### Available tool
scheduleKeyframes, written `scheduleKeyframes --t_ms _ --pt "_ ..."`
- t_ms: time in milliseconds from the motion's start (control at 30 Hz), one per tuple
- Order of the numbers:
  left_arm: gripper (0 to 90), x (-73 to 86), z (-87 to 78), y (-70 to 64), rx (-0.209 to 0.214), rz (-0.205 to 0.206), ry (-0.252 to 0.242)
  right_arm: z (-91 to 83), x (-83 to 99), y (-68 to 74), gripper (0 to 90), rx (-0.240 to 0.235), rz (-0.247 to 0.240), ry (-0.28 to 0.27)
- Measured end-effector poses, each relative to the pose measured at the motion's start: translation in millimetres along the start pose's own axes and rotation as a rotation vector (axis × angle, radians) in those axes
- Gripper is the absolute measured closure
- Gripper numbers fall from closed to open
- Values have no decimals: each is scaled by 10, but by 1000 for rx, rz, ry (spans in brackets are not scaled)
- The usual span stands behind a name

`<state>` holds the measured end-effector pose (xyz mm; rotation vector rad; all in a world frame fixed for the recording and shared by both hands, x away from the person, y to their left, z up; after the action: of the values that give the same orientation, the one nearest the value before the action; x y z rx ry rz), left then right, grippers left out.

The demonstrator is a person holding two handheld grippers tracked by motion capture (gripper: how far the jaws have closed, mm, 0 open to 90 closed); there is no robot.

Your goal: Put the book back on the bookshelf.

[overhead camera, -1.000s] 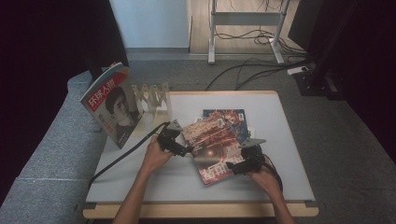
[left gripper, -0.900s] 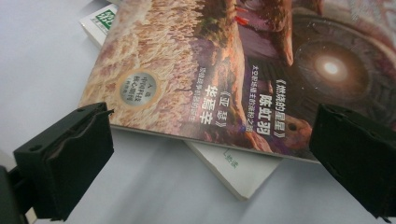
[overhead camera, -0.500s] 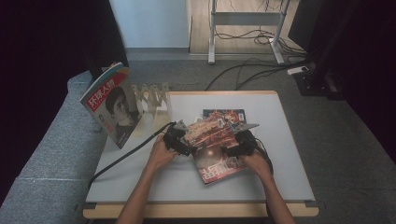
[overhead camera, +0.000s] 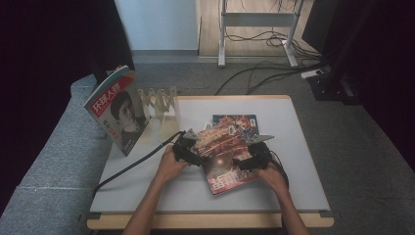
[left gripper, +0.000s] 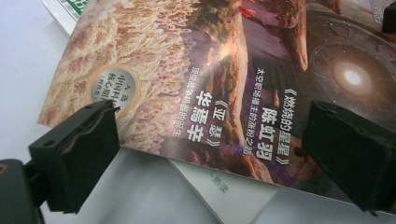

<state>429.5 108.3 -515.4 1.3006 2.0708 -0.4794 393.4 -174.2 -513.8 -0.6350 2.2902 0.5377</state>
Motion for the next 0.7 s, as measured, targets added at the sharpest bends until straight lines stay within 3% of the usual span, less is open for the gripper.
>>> scheduleKeyframes --t_ms 333,433,533,700 --pt "7 51 -26 -117 32 -7 11 -107 135 113 68 -13 -21 9" --pt "0 40 -28 -76 53 8 12 -121 158 116 72 -15 -18 -1" --pt "0 -7 -19 -4 39 28 21 -119 163 113 71 -20 -15 -7" --pt "0 -32 10 161 37 13 -14 -118 170 105 67 -25 -15 -14"
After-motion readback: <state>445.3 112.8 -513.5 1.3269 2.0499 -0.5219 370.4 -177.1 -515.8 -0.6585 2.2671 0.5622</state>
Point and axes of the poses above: each handheld gripper's, and its own axes: z roughly forward along the jaws, x roughly out of its underside, y roughly to its left, the point moved 1 cm from there along z, roughly forward along the jaws, and after that the axes turned 9 degrees about z, right-handed, at the moved point
